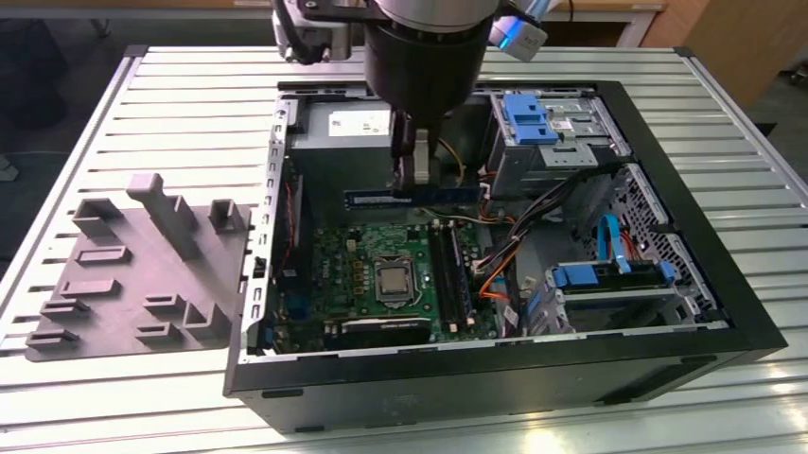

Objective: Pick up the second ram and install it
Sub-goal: 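Pick up the second ram and move it above second insertion slot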

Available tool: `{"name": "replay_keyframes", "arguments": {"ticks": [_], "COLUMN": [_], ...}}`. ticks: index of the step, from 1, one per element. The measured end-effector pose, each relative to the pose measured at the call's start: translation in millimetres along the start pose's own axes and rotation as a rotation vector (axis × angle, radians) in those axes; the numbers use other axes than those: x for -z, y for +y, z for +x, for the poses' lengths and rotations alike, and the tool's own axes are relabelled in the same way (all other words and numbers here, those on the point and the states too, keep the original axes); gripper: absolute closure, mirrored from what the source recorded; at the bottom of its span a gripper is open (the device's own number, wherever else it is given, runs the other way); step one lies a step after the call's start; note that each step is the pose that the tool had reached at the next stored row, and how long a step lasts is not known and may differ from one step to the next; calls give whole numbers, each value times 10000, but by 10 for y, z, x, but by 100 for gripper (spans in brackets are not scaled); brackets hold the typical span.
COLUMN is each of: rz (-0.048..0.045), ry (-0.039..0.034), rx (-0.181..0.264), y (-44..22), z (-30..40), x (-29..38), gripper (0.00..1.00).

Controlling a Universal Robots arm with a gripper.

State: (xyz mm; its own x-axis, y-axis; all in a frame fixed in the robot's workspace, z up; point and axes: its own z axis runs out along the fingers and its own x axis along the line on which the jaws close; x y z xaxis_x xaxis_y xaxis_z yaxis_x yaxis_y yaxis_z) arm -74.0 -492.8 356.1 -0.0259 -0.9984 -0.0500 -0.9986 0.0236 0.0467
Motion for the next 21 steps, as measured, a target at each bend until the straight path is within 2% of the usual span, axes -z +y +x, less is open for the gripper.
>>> {"name": "replay_keyframes", "arguments": {"ticks": [21], "rz": [-1], "ry": [1], "rx": [0], "y": [-54], "z": [14], "x": [-302], "gripper": [89]}}
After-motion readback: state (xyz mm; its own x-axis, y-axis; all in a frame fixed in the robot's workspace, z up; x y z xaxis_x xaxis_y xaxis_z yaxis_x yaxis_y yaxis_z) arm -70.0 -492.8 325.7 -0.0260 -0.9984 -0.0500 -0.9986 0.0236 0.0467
